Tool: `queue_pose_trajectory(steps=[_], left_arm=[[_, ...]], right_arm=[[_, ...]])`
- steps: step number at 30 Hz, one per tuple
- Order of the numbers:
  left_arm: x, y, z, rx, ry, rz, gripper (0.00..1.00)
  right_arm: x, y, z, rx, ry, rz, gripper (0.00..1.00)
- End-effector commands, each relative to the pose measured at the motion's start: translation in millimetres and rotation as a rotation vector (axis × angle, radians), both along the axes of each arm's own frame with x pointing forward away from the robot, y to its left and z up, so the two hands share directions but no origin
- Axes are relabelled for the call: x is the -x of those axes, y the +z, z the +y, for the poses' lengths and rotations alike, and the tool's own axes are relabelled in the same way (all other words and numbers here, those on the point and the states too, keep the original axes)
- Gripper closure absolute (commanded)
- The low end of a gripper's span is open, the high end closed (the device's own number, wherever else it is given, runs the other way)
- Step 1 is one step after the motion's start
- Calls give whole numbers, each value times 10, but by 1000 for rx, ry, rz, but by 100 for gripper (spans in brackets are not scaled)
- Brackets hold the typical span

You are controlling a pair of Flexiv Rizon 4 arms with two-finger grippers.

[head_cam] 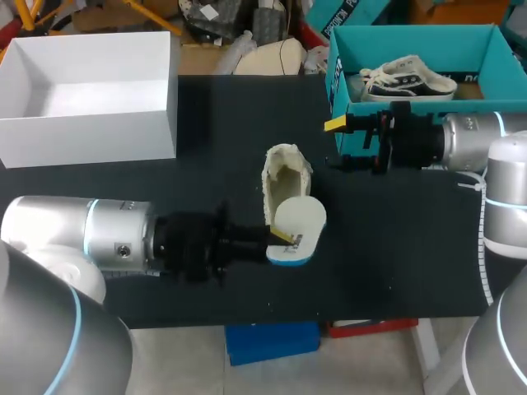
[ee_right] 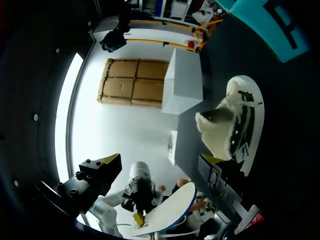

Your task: Take the shoe out of the shoebox, open the shoe tongue, remove and reinsert the insole, then place the shoe into the shoebox

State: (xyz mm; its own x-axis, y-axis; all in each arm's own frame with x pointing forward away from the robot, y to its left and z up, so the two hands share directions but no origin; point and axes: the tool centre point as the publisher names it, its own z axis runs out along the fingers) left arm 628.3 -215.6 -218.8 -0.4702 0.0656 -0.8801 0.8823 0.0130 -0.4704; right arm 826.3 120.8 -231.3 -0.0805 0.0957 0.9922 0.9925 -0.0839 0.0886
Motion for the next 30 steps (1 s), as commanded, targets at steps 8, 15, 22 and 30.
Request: queue_pose_trajectory(steps=[8,15,22,30], left_arm=[[-225,-175,157,-33,19,-292,100],[-225,-175,157,-33,19,-292,100],[-225,-175,157,-33,19,-292,100],[-130,-168,72,86,38,-640,100]], right_arm=[[8,-5,16,0,-5,0,0],[8,-5,16,0,-5,0,0],[8,-5,16,0,-5,0,0],[8,-5,16,0,-5,0,0]])
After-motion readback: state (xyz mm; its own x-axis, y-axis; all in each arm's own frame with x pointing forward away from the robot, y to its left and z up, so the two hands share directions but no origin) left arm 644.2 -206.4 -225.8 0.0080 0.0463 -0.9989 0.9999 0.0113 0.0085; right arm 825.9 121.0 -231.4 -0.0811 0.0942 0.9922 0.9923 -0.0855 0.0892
